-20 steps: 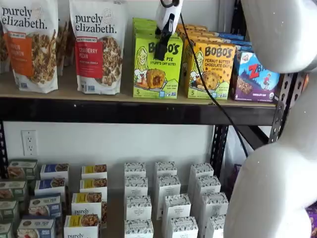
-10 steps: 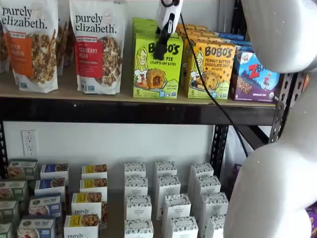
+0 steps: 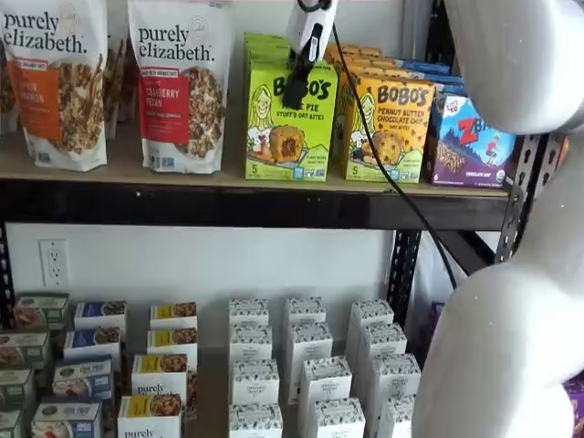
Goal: Pick the green box on the top shelf, the fourth from the left
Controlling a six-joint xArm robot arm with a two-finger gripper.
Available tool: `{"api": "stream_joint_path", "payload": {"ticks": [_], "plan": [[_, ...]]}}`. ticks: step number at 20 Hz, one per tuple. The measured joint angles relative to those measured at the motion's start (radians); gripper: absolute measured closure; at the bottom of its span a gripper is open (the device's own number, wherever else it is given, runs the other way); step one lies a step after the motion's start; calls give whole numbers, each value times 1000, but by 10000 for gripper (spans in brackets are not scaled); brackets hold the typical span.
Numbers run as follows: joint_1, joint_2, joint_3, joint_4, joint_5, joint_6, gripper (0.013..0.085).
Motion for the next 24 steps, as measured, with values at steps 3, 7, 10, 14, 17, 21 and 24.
{"api": "stream_joint_path", "payload": {"ticks": [3, 7, 10, 14, 17, 21, 24], "plan": [[0, 3, -8, 0, 9, 1, 690], [0, 12, -25, 3, 41, 3, 690], [4, 2, -22, 8, 52, 9, 690], [14, -25, -2, 20, 53, 21, 690], [18, -51, 14, 32, 64, 29, 690], [22, -96, 43, 42, 76, 38, 690], [25, -134, 65, 50, 88, 46, 690]]}}
